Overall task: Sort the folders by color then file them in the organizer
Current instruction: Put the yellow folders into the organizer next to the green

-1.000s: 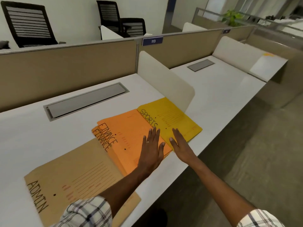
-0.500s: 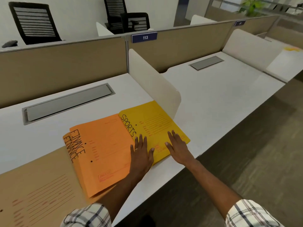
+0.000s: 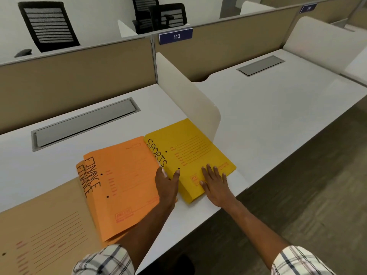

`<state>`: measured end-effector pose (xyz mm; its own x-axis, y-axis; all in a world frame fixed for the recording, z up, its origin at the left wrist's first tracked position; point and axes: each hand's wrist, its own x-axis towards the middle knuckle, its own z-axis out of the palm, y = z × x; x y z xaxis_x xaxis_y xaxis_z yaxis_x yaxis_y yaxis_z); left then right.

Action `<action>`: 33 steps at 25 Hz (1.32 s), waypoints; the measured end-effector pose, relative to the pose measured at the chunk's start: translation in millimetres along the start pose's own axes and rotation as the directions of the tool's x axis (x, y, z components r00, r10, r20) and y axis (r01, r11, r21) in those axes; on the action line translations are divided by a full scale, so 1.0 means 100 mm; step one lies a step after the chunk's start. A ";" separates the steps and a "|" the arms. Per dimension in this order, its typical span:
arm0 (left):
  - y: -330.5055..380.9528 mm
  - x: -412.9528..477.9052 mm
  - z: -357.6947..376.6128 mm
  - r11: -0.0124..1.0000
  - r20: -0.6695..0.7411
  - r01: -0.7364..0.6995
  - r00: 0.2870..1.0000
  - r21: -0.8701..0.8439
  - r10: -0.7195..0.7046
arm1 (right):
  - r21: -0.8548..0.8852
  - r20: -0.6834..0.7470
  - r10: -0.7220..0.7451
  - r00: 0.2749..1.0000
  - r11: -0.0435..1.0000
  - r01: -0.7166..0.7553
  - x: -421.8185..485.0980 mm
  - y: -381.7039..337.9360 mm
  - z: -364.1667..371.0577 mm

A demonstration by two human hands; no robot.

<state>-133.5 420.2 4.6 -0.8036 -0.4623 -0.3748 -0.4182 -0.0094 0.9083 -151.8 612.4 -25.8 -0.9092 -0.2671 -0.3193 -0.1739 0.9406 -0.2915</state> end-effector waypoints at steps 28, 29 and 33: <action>0.02 -0.70 -3.25 0.914 0.214 -0.331 0.899 -0.236 0.381 | 0.888 -0.147 0.078 0.986 0.448 0.097 -0.07 -2.31 -0.92; -0.01 -0.74 -3.54 0.910 0.189 -0.355 0.899 -0.214 0.395 | 0.905 -0.125 0.058 0.991 0.417 0.089 -0.13 -2.59 -0.85; -0.17 -0.91 -4.56 0.899 0.046 -0.426 0.901 -0.098 0.432 | 0.913 -0.100 -0.056 0.993 0.391 0.114 -0.32 -3.68 -0.54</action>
<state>140.0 58.5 107.7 -0.9238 -0.3801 0.0459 0.0075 0.1018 0.9948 -79.0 286.5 140.0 -0.9313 -0.2970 -0.2110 0.1740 0.1463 -0.9738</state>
